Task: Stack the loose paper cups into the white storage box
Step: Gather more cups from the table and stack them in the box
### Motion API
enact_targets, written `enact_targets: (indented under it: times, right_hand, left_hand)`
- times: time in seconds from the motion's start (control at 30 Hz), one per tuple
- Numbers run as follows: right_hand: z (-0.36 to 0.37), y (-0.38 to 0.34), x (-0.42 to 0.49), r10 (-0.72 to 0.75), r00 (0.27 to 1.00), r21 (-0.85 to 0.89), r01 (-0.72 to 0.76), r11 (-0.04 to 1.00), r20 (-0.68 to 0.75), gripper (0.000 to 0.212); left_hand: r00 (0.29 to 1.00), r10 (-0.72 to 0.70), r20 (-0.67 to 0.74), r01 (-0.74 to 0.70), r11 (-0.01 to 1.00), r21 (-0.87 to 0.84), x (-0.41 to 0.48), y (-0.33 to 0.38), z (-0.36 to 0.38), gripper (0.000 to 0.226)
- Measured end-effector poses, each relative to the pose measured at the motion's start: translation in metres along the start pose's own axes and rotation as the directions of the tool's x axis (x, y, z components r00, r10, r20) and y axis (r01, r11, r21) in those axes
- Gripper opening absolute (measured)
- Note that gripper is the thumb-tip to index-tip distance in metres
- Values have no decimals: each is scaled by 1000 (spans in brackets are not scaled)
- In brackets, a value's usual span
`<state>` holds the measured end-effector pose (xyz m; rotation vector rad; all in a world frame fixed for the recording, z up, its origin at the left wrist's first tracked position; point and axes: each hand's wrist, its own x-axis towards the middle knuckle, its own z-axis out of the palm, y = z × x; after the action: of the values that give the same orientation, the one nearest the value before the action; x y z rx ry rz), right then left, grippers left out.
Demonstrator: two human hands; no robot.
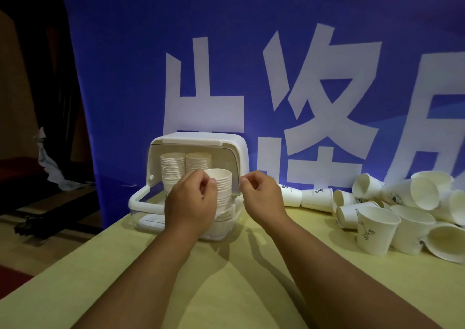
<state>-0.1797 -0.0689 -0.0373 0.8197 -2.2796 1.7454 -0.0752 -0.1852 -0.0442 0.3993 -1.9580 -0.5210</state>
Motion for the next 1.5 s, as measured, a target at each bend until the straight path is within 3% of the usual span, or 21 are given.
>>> enact_targets:
  times: [0.1, 0.27, 0.4, 0.6, 0.77, 0.9, 0.97, 1.03, 1.13, 1.27, 1.43, 1.5]
  right_hand:
    - [-23, 4, -14, 38, 999, -14, -38, 999, -12, 15]
    - [-77, 14, -43, 96, 995, -85, -99, 991, -40, 15]
    - [-135, 28, -72, 134, 988, -157, -145, 977, -82, 14]
    - [-244, 57, -120, 204, 961, -270, -249, 930, -186, 17]
    - [-332, 87, -155, 258, 921, -380, -359, 853, -293, 16]
    - [-393, 111, -171, 299, 903, -540, -425, 727, -309, 9]
    - [-419, 125, -175, 334, 888, -629, -459, 628, -315, 9]
    - [-441, 138, -177, 365, 857, -655, -515, 553, -365, 26]
    - [-462, 150, -172, 376, 814, -559, -579, 594, -443, 53]
    - [-473, 164, -153, 395, 816, -556, -577, 598, -422, 75]
    - [-475, 178, -139, 361, 829, -577, -558, 596, -428, 83]
    - [-474, 182, -138, 337, 834, -576, -546, 608, -436, 86]
  left_hand:
    - [996, 35, 86, -41, 997, 67, -9, 20, 1, 22]
    - [959, -28, 283, -7, 992, 124, -38, 62, 6, 28]
    - [900, -101, 423, 53, 991, 123, -72, 97, 17, 26]
    - [797, -83, 598, 62, 997, 56, -112, 168, 44, 21]
    - [701, -27, 713, 74, 997, -35, -147, 235, 77, 14]
    - [655, 54, 754, -51, 998, -28, -175, 276, 108, 11]
    - [607, 96, 789, -115, 993, -33, -187, 291, 126, 24]
    - [568, 147, 810, -163, 985, -65, -195, 304, 147, 36]
    - [527, 221, 821, -195, 971, -136, -205, 325, 179, 45]
    - [503, 280, 818, -266, 950, -162, -212, 353, 220, 47]
    - [443, 334, 832, -296, 930, -216, -215, 382, 261, 51]
    - [452, 338, 826, -286, 932, -225, -215, 385, 270, 52]
